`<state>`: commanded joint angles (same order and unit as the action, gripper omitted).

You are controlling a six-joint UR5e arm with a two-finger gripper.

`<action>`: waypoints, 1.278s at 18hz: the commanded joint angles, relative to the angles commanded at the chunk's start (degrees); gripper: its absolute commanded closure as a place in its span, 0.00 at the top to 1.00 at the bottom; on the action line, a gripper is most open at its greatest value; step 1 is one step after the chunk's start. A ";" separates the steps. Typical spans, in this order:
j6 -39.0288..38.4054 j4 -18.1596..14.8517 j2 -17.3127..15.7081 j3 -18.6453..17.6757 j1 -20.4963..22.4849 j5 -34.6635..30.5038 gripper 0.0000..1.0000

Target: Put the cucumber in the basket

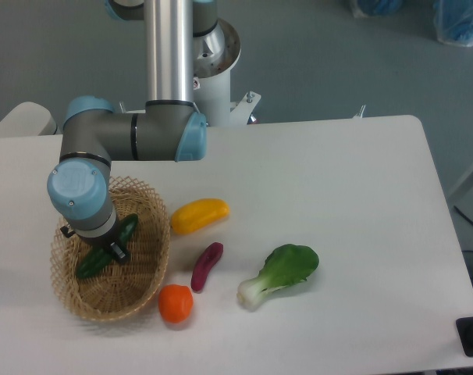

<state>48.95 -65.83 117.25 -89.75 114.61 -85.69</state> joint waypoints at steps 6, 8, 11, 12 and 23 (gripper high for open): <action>2.63 -0.62 -0.35 2.82 5.00 -0.18 1.00; 5.61 -0.53 -0.35 3.08 7.29 -0.44 1.00; 9.75 -0.53 -0.18 3.70 10.88 -0.97 1.00; 11.33 -0.53 0.00 4.05 12.12 -0.97 1.00; 27.15 -4.65 6.23 12.40 21.62 -5.80 1.00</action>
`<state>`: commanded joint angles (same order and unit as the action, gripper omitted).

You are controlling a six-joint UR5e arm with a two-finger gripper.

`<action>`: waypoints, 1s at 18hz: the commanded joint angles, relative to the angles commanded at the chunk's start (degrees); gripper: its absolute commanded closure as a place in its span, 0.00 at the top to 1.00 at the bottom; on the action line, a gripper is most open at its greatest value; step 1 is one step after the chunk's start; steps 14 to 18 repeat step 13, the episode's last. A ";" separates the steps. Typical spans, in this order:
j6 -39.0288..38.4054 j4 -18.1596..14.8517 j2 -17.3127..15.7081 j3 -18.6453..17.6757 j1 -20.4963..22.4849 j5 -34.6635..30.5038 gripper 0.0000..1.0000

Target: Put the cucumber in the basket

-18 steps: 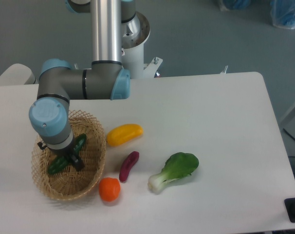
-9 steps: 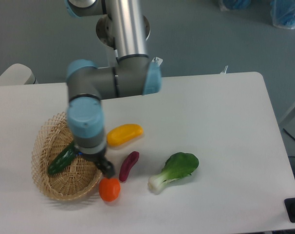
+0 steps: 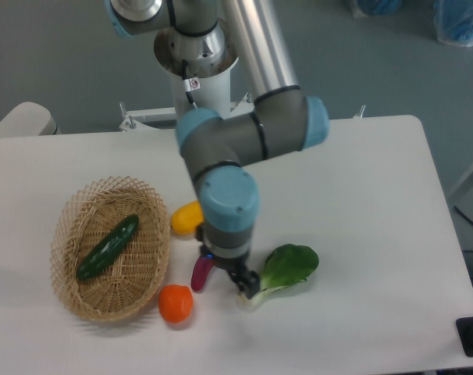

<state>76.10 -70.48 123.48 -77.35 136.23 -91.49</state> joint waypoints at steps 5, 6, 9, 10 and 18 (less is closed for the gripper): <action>3.70 0.52 1.41 0.45 2.81 -0.18 1.00; 3.79 0.69 1.67 0.53 2.90 -0.09 1.00; 5.02 0.70 2.29 1.59 3.17 0.00 1.00; 5.11 0.70 2.38 1.50 3.43 0.00 1.00; 5.11 0.70 2.38 1.50 3.43 0.08 1.00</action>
